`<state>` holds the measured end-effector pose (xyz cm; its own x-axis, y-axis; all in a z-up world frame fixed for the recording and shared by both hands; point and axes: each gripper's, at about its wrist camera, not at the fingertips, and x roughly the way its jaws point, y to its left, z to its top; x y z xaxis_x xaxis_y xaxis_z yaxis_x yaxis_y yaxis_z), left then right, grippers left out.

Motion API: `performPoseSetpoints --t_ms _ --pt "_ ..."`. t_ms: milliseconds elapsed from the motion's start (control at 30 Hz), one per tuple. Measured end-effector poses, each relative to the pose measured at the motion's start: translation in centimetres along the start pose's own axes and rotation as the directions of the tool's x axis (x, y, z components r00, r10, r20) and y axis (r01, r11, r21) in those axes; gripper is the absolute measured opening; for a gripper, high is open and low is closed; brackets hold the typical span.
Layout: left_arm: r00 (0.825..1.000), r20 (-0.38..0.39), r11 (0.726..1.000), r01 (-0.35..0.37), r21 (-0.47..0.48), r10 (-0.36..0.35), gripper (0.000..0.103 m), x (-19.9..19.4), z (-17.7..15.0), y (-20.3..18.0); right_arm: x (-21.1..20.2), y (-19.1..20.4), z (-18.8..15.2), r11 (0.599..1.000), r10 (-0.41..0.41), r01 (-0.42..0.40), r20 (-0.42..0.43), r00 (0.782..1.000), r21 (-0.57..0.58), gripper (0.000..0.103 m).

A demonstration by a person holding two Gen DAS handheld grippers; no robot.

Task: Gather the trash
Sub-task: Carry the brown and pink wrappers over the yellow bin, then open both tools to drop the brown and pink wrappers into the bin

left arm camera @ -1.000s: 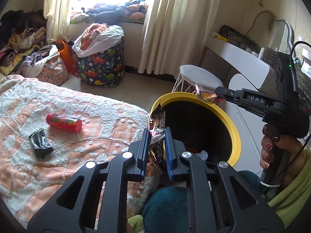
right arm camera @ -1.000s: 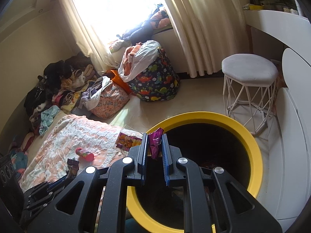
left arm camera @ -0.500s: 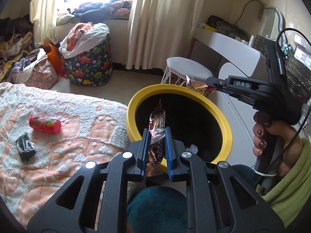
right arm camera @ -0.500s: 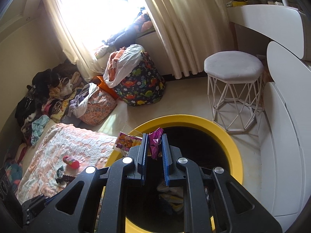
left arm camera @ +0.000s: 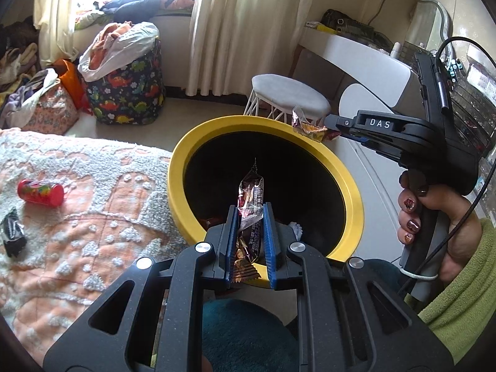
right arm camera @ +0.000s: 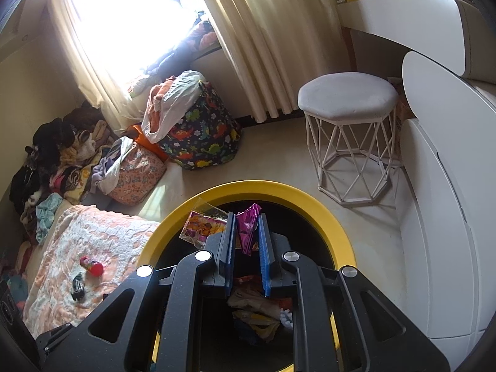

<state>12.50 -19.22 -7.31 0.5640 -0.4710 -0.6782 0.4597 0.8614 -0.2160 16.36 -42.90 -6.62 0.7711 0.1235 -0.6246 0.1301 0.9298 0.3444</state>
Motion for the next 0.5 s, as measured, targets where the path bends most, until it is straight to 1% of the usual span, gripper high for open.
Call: performPoseSetpoints --t_ms 300,500 --pt "0.998 -0.059 1.0 0.02 0.0 -0.02 0.011 2.8 0.0 -0.4 0.6 -1.3 -0.1 0.999 -0.024 0.024 -0.011 1.0 0.038 0.014" --pt "0.996 -0.086 1.0 0.023 -0.008 -0.024 0.011 4.5 0.5 -0.3 0.7 -1.2 0.0 0.999 -0.017 0.017 -0.01 1.0 0.049 0.02"
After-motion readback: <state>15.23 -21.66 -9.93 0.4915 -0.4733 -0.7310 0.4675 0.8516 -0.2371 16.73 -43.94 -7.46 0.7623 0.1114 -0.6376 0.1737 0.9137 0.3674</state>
